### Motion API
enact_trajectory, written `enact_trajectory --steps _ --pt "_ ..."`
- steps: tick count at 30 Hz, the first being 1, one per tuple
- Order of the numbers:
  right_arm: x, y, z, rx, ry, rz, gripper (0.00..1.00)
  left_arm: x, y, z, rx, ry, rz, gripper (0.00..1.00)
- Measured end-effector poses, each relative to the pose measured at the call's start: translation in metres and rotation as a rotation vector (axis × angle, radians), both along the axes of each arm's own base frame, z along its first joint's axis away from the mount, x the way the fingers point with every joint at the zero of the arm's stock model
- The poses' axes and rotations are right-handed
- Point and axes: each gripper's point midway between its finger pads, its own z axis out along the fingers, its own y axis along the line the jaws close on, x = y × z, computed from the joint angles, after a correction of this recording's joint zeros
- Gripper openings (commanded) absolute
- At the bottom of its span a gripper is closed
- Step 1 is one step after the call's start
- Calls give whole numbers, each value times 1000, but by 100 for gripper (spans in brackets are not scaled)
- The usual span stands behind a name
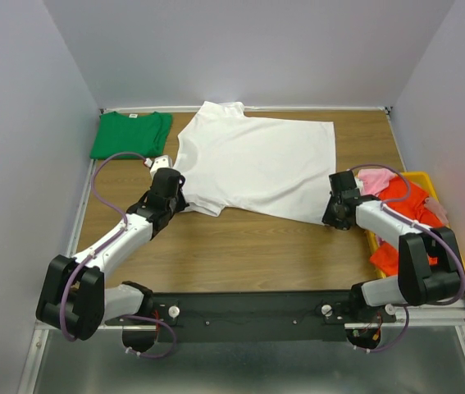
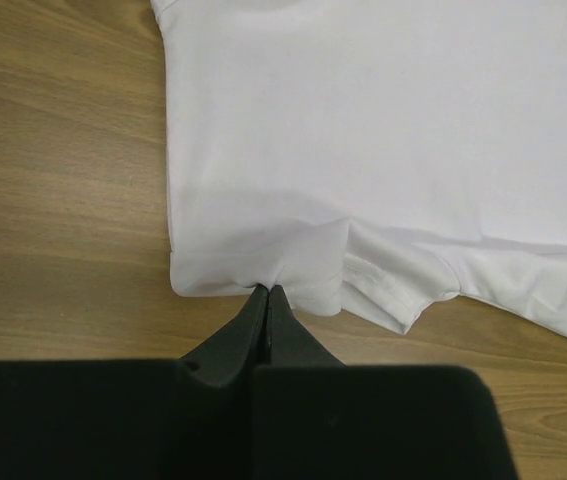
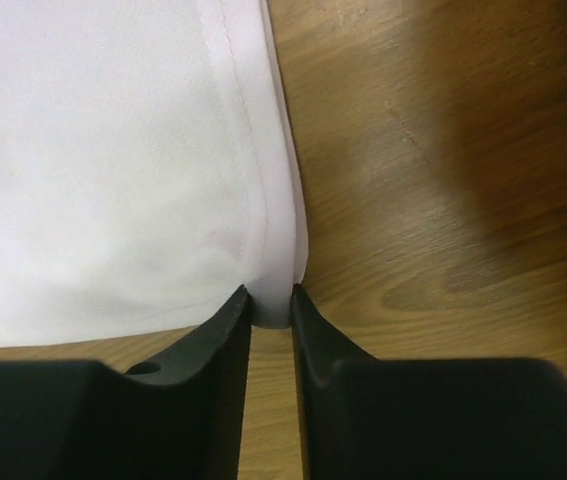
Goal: Fold and stack the t-shirts
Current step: Flatten the tshirt out, then fold the tshirt
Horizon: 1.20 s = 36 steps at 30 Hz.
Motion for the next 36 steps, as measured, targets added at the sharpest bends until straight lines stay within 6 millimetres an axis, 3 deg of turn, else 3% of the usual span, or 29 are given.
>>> enact_trajectory --steps 4,7,14,22,29,36 --pt "2 2 0 10 -7 4 16 0 -2 0 -3 1 -9 0" --pt "3 7 0 31 -7 18 0 -1 -2 1 -6 -1 -12 0" --pt "-6 16 7 87 10 43 0 -3 -2 13 -19 -28 -19 0" --pt "-19 24 33 142 -25 74 0 -13 3 32 -34 -58 -7 0" --pt "-30 32 35 170 8 102 0 -25 8 55 -72 -108 13 0" --pt "-43 44 48 190 20 132 0 -33 6 50 -84 -86 14 0"
